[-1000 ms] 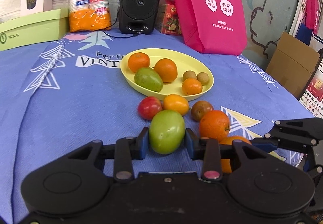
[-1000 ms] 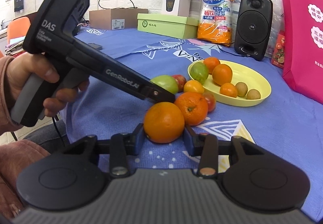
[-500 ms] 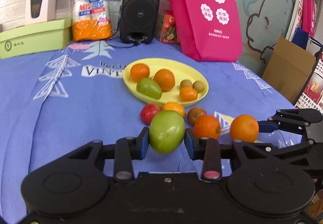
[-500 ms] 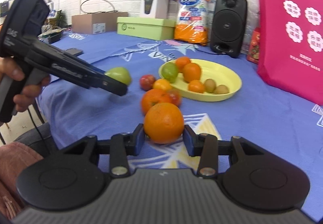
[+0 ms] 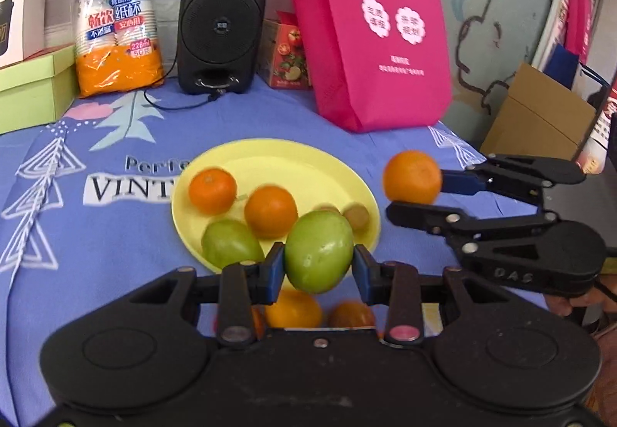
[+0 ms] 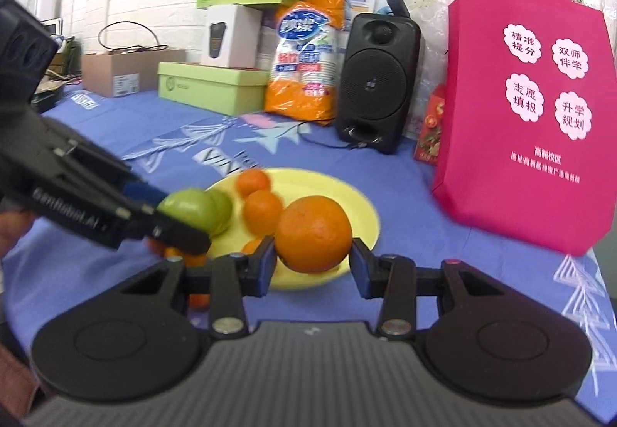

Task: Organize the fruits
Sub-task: 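Lower the mango and orange onto the yellow plate and open both grippers, then move both grippers back from the plate to the remaining fruits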

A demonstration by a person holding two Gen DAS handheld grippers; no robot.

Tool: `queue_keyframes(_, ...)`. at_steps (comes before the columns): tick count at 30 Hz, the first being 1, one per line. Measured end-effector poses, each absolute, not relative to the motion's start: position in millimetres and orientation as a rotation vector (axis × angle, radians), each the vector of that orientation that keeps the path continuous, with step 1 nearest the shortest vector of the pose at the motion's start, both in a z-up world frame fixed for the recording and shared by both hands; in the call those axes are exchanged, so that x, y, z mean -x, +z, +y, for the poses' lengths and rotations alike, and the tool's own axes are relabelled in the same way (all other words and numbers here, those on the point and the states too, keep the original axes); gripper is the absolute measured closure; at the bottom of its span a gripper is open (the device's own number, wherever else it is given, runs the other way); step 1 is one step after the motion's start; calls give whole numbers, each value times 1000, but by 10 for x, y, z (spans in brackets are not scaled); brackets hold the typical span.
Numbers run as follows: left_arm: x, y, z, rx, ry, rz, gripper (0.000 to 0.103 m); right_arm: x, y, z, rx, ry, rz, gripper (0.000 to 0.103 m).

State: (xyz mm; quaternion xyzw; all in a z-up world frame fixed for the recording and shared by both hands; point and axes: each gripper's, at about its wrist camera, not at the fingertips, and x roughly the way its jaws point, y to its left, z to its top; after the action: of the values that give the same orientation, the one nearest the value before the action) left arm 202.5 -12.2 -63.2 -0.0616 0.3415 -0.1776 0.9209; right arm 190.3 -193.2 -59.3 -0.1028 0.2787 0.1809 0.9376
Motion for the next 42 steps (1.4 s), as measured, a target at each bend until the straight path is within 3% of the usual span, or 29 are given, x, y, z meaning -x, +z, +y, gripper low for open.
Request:
queue_keyframes(13, -3175, -696, -136, 82, -222, 756, 66, -2690, -900, -1826, 174, 357, 672, 63)
queue_keyframes(15, -3241, -701, -145, 91, -219, 756, 60, -2713, -914, -1823, 180, 355, 678, 63)
queue_keyframes(17, -3244, -693, -140, 93, -214, 748, 42, -2722, -922, -1820, 189, 352, 686, 63)
queue_keyframes(19, -3231, -678, -151, 78, -197, 740, 36, -2718, -919, -1822, 191, 352, 688, 63)
queue_keyframes(31, -2394, -473, 162, 78, -157, 645, 36, -2378, -745, -1912, 159, 346, 624, 61)
queue_keyframes(42, -1519, -692, 365, 75, -75, 641, 36, -1597, -711, -1872, 155, 405, 611, 61)
